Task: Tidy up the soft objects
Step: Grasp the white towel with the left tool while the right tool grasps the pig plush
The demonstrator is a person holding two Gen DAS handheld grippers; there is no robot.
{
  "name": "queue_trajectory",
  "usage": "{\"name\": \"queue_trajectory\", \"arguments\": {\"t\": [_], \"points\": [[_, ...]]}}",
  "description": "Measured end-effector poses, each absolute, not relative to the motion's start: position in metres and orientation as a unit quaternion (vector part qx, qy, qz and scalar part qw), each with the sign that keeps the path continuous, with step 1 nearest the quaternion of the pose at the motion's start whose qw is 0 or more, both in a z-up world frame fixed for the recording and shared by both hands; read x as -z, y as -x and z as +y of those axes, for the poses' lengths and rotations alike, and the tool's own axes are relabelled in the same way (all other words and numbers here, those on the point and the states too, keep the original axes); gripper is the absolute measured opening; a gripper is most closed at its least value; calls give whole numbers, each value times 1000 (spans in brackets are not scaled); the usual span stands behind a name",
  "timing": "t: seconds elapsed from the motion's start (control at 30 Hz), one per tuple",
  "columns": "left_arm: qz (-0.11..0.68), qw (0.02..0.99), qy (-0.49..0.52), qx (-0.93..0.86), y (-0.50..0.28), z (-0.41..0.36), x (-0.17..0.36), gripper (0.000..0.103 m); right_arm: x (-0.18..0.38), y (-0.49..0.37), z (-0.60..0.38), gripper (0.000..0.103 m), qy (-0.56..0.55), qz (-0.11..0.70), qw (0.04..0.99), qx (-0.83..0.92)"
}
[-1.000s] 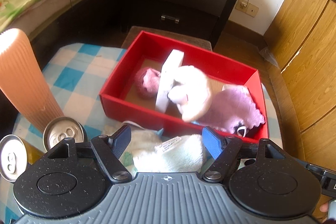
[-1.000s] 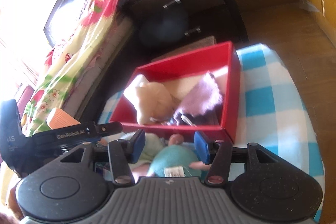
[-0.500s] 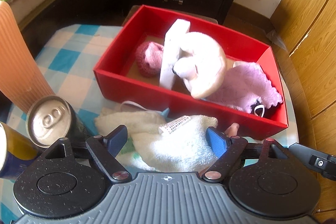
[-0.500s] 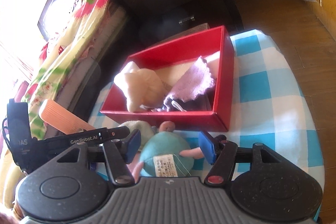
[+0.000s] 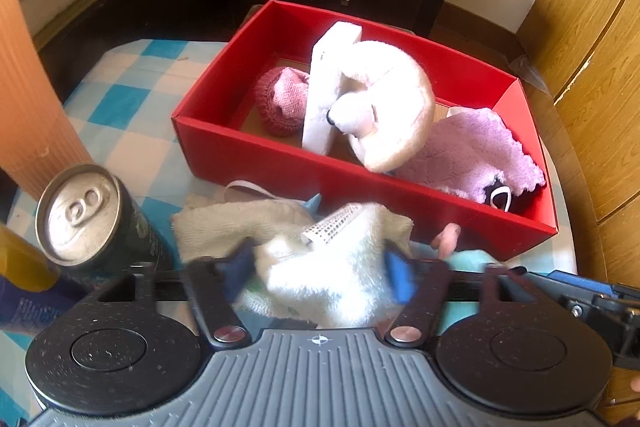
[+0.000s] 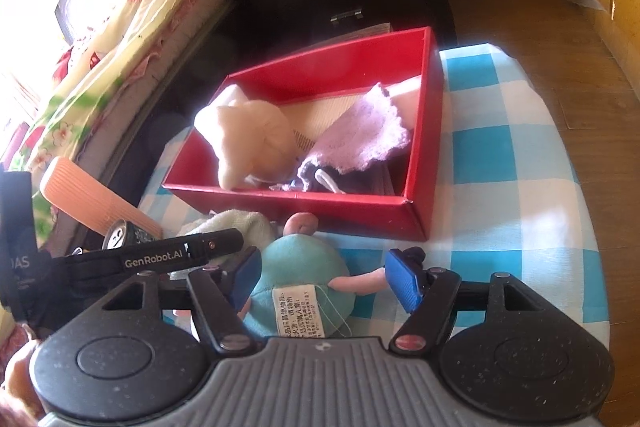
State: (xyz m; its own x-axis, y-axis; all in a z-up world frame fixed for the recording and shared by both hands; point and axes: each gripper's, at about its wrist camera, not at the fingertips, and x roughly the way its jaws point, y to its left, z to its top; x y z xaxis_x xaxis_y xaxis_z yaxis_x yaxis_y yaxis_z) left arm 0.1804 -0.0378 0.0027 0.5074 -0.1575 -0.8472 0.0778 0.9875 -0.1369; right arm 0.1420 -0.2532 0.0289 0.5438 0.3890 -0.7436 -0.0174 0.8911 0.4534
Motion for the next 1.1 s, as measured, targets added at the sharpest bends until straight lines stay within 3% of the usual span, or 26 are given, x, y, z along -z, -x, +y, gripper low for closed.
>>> {"name": "queue_trajectory", "arguments": {"t": [0.2, 0.3, 0.43, 0.87, 0.9, 1.0, 1.1], "points": [[495, 862, 80, 78, -169, -23, -6, 29, -25, -145, -245, 54, -192, 473, 851, -119], [495, 859, 102, 84, -161, -14, -12, 25, -25, -146, -239, 55, -192, 475, 850, -123], [500, 853, 119, 89, -148, -7, -13, 23, -25, -148, -230, 62, -197, 483, 843, -133], [506, 842, 140, 125, -113, 4, -18, 22, -3, -155, -198, 66, -185, 527, 816, -149], [505, 842, 145, 123, -112, 8, -19, 22, -4, -153, -198, 65, -187, 520, 819, -152], [502, 844, 152, 111, -111, 18, -20, 22, -7, -151, -200, 44, -197, 512, 819, -164], [501, 842, 169, 104, -113, 27, -21, 22, -8, -148, -205, 43, -208, 510, 817, -170]]}}
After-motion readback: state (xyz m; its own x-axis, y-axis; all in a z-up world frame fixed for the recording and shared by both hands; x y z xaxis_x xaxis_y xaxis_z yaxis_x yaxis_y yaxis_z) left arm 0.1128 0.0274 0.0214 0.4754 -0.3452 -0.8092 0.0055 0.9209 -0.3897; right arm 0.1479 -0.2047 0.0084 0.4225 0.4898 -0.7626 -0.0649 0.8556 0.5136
